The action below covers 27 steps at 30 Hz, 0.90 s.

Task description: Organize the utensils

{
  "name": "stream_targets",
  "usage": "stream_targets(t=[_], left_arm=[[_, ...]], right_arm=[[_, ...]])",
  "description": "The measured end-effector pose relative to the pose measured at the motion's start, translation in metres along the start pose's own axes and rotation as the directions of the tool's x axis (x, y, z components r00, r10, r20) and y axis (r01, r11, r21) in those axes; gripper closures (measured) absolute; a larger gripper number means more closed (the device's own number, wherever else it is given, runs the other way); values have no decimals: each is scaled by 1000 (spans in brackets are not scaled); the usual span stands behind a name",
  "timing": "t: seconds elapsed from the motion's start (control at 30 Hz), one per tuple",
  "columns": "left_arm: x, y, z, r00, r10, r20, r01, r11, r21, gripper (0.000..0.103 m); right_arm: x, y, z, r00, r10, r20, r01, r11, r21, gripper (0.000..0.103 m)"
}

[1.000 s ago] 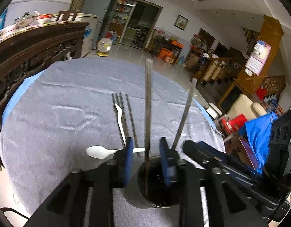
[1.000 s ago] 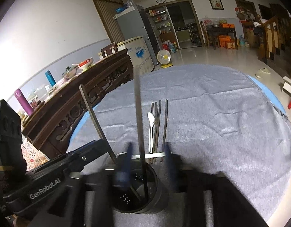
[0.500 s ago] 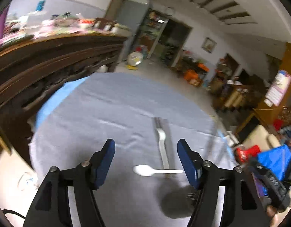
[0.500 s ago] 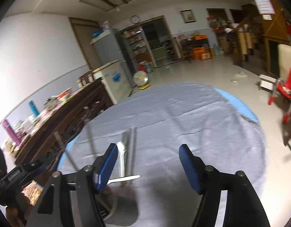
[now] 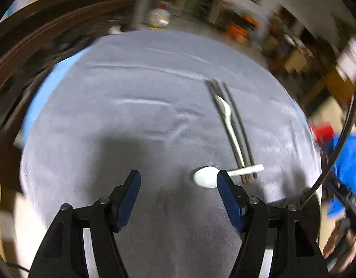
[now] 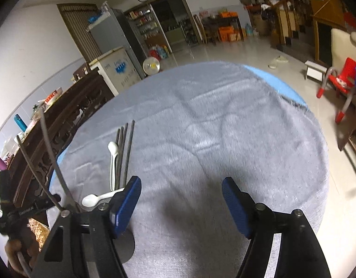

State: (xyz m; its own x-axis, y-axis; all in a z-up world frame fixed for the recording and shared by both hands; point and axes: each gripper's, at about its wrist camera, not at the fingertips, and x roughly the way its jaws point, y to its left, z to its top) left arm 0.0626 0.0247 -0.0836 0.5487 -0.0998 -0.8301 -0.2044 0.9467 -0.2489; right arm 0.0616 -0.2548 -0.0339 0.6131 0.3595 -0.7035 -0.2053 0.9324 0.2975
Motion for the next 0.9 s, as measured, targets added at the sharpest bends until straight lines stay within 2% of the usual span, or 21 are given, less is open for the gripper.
stream_targets(t=[0.03,0.1,0.13,0.23,0.33,0.4,0.43,0.5,0.57,0.6,0.63,0.7,0.77,0.83,0.9], left_arm=[[5,-4,5,999,-24,-22,25,998,51,34],[18,-16,19,995,-18,-97,36,981,189,34],[26,-26,27,990,-21,-141,61,956,287,35],[43,-46,39,967,-38,-253,152,881,449,35],[61,-63,47,941,-36,-336,225,809,544,36],[67,-69,46,926,-34,-376,263,772,579,42],[71,-78,45,913,-32,-408,297,736,609,42],[74,-88,37,897,-21,-442,334,689,643,42],[80,-97,31,882,-2,-472,362,643,675,47],[84,-102,28,871,8,-491,380,623,683,53],[87,-104,26,865,15,-502,389,613,688,61],[94,-108,22,855,45,-517,393,593,703,67],[102,-111,18,845,72,-529,394,585,709,76],[104,-111,19,847,74,-527,388,591,707,90],[105,-109,21,848,72,-526,378,614,693,92]], right_arm=[[2,-1,-1,1000,0,-10,0,1000,0,27],[6,-2,-2,1000,1,-22,-1,1000,2,27],[8,-3,-2,1000,1,-28,-1,1000,3,27],[15,-4,-2,999,2,-49,-2,1000,7,27],[20,-5,-2,998,2,-68,-1,1000,6,27],[24,-7,-3,997,-5,-79,5,1000,4,27],[25,-8,-3,996,-9,-85,9,1000,4,27],[27,-11,-3,996,-17,-92,18,1000,7,27],[29,-16,-2,995,-26,-96,28,999,18,27],[30,-19,-1,995,-29,-98,32,999,28,27],[30,-21,0,995,-30,-100,33,999,34,27],[32,-23,1,994,-31,-106,36,999,40,27],[33,-24,1,994,-31,-108,36,999,39,27],[33,-25,1,993,-33,-109,38,999,38,27],[33,-26,1,993,-33,-110,38,998,43,27]])
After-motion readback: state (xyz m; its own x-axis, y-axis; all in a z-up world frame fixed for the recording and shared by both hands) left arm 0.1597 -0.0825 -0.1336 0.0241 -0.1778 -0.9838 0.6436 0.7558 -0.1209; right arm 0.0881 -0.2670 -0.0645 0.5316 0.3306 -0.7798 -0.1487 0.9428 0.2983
